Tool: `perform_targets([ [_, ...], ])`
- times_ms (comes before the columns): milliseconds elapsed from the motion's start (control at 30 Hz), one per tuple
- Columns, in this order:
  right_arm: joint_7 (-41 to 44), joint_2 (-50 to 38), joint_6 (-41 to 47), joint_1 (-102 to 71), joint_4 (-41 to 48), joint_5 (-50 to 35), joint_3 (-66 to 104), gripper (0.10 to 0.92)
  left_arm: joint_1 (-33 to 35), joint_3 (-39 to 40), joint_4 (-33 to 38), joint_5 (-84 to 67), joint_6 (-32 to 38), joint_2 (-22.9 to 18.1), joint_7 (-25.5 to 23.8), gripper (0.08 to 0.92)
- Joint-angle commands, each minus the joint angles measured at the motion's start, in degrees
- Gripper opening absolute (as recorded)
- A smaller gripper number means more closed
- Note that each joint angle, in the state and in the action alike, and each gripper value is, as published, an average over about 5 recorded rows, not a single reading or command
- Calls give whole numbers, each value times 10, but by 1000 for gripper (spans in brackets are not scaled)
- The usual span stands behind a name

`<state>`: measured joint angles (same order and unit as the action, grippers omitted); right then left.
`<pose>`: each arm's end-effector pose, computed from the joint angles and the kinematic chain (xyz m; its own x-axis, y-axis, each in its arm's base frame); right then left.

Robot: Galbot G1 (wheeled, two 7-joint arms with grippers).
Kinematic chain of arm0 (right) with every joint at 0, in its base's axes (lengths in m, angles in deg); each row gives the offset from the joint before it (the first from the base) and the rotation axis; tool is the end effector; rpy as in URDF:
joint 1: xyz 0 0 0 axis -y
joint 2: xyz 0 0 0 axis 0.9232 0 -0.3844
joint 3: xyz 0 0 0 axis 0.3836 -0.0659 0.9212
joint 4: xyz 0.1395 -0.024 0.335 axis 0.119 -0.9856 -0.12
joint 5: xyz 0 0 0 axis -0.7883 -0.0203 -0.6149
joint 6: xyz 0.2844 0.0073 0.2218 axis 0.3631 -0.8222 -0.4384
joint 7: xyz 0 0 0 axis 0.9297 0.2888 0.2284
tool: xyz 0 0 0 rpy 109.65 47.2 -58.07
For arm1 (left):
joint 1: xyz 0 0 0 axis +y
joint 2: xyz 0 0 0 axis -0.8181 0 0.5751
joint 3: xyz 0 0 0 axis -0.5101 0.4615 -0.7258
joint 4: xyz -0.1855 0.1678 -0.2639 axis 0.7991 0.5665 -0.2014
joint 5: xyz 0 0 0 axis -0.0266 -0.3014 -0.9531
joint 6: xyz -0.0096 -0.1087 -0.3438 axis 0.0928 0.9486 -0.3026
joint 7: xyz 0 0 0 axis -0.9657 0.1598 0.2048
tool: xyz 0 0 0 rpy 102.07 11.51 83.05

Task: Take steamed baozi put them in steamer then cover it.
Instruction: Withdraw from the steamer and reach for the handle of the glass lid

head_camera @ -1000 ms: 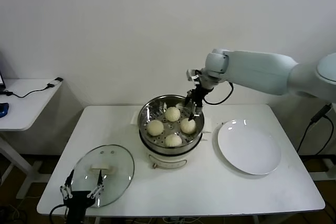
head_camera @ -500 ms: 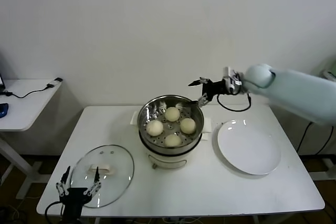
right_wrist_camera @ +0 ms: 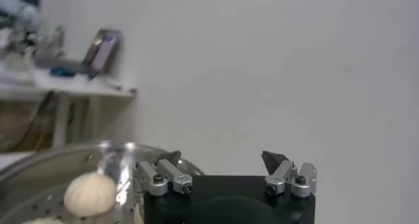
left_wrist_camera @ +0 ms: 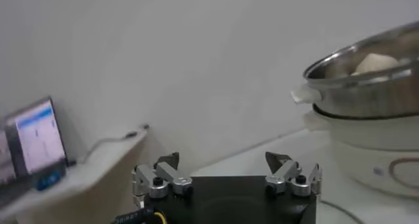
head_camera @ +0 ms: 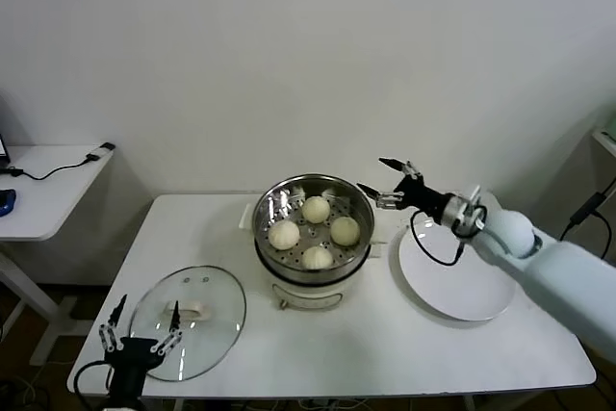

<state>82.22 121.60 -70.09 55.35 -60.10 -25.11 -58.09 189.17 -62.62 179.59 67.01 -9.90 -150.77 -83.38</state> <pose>0.4329 -0.1389 -0.2366 -0.7420 -0.6675 0.0623 -0.6671 0.7261 -0.1662 0.0976 0.0686 -0.3180 -0.9827 -0.1437 0.1167 -0.0704 0.8733 0.4821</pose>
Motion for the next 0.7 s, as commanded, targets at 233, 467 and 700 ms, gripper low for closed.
perform_targets([
  [233,-74,142,34,-467,-83,117,472,823,-56,-39,-106,696,82,17,71,823],
  [467,-72,177,36,-486,-57,153,490,823,-85,5,-175,736,38,2,120,823],
  [700,-74,195,33,-485,-40,174,490,823,-128,9,-233,766,46,-11,131,823],
])
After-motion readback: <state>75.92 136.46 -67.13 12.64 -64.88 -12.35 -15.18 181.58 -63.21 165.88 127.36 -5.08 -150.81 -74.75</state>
